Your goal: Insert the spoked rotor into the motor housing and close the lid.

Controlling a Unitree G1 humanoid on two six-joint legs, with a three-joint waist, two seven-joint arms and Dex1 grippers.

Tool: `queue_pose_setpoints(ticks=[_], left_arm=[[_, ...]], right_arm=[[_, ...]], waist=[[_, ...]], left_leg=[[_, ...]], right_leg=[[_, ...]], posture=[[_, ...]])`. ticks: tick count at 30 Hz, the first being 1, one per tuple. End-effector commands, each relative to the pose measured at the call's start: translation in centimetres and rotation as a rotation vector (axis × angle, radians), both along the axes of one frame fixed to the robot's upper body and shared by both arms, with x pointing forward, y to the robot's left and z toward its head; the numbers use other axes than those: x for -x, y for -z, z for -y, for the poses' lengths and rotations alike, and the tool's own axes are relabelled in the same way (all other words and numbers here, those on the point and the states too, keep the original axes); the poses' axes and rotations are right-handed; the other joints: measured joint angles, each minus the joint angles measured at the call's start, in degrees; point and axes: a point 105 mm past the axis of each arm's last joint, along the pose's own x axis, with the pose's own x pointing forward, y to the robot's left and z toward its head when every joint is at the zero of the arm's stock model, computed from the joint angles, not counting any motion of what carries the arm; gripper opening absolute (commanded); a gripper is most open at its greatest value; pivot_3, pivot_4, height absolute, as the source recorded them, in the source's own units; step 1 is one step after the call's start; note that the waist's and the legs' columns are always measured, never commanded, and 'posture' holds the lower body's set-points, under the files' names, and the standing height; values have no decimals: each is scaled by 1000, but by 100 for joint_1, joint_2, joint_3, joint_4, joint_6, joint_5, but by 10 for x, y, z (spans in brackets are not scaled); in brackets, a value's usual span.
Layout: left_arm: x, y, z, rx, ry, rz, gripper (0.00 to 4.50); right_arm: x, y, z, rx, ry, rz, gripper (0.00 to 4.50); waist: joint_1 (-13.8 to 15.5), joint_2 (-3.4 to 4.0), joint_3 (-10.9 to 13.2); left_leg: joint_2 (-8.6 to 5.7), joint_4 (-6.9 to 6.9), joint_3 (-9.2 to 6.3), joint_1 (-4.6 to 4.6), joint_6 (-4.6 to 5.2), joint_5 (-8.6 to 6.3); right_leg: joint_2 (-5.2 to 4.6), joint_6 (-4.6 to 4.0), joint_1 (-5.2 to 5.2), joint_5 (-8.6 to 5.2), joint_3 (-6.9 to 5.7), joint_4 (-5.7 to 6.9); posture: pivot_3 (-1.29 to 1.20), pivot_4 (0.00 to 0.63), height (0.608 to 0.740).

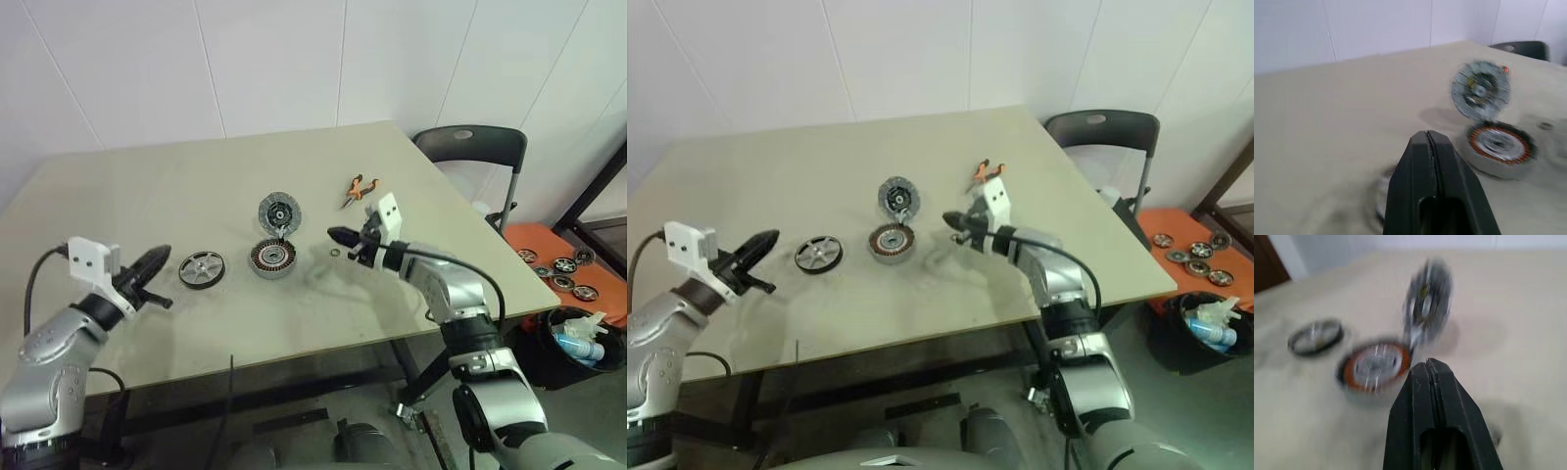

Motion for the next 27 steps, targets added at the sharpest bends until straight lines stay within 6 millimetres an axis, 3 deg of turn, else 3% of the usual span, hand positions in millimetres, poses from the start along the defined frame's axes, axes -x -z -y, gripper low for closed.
queue_pose_setpoints(ticks=[1, 6, 10, 14, 16, 19, 27], left_arm=[[6, -16, 16, 17, 224, -32, 24], [-33, -32, -4, -67, 333, -122, 24], [-60, -46, -12, -125, 344, -111, 24], [-71, -51, -14, -133, 336, -87, 24], [-72, -49, -14, -143, 329, -83, 394], [-69, -47, -11, -111, 363, -89, 1226], [-55, -46, 2, -87, 515, -151, 3939]], right_arm=[[0, -48, -12, -116, -141, 50, 0], [-16, -90, -22, -113, -315, 66, 0], [-30, -107, -29, -92, -327, 105, 0], [-36, -113, -33, -114, -313, 128, 0], [-33, -106, -33, -78, -336, 143, 0], [-29, -98, -33, -75, -362, 142, 579], [-22, -103, -37, -120, -426, 108, 3239]], waist=[[3, 0, 5], [-4, 36, 41], [-24, 31, 37], [-57, 27, 34], [-63, 26, 33], [-65, 23, 32], [-57, 24, 32]], left_leg=[[-1, 1, 0, 0, 0, 0], [-8, 12, -4, 22, 40, 25], [-6, -9, -1, 50, 47, 30], [-5, -13, -2, -12, 46, 30], [0, -14, -12, -50, 46, 29], [1, -10, -20, -127, 44, 30], [-9, 2, -18, -130, 43, 31]], right_leg=[[3, 0, 0, 0, -2, 1], [21, -2, 27, -8, -34, 8], [17, 3, 53, -3, -39, -5], [3, -19, -12, 14, -31, -4], [-9, -20, -55, 15, -27, 3], [-25, -20, -138, 17, -23, 17], [-30, -13, -137, 21, -24, 25]], posture=[[0, 0, 740], [0, 0, 740], [0, 0, 740], [0, 0, 740], [0, 0, 740], [0, 0, 740], [0, 0, 740]])
